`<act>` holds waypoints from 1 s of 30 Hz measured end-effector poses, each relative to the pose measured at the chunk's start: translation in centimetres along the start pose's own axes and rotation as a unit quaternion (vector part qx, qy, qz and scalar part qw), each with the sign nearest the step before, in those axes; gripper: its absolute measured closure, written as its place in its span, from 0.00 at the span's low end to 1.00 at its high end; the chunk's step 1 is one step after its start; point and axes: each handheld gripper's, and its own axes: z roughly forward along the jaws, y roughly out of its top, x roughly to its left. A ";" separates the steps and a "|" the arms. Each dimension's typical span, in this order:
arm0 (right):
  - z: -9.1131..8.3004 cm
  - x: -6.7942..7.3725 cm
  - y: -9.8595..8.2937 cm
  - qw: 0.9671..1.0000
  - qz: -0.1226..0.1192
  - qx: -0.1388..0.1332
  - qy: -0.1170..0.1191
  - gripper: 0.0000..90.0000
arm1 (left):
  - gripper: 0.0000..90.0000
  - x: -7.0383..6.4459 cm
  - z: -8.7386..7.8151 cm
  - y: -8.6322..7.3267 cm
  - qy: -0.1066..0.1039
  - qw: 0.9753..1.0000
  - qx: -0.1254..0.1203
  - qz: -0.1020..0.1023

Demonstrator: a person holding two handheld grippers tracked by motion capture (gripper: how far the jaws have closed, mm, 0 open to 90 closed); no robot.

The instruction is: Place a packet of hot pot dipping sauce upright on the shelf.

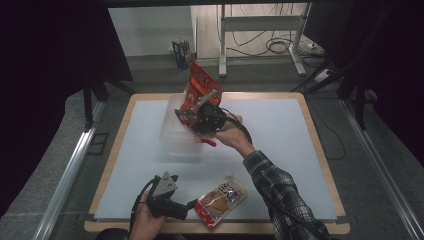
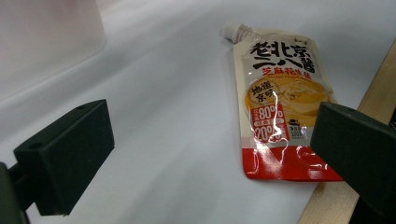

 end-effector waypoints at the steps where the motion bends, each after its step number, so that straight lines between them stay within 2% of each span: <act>1: 0.2 0.1 0.1 1.000 -0.001 0.000 0.000 0.77 | 0.00 0.0 0.0 0.0 0.000 1.000 0.000 0.000; 13: 2.0 1.0 1.6 1.000 -0.020 -0.008 -0.004 0.77 | 0.00 -0.1 0.0 0.0 -0.001 1.000 0.003 0.003; 21: 2.6 1.1 1.8 0.999 -0.021 -0.024 0.006 0.77 | 0.00 -0.1 0.1 0.0 -0.002 1.000 0.004 0.006; 25: 3.4 0.8 1.2 1.000 -0.024 -0.007 0.015 0.76 | 0.00 -0.2 0.1 0.0 -0.002 1.000 0.006 0.008; 26: 3.4 0.8 1.1 1.000 -0.021 -0.009 0.014 0.75 | 0.00 -0.2 0.1 0.0 -0.003 1.000 0.007 0.009; 30: 2.8 0.3 1.1 1.000 0.005 -0.014 0.018 0.61 | 0.00 -0.3 0.2 0.0 -0.002 1.000 0.008 0.011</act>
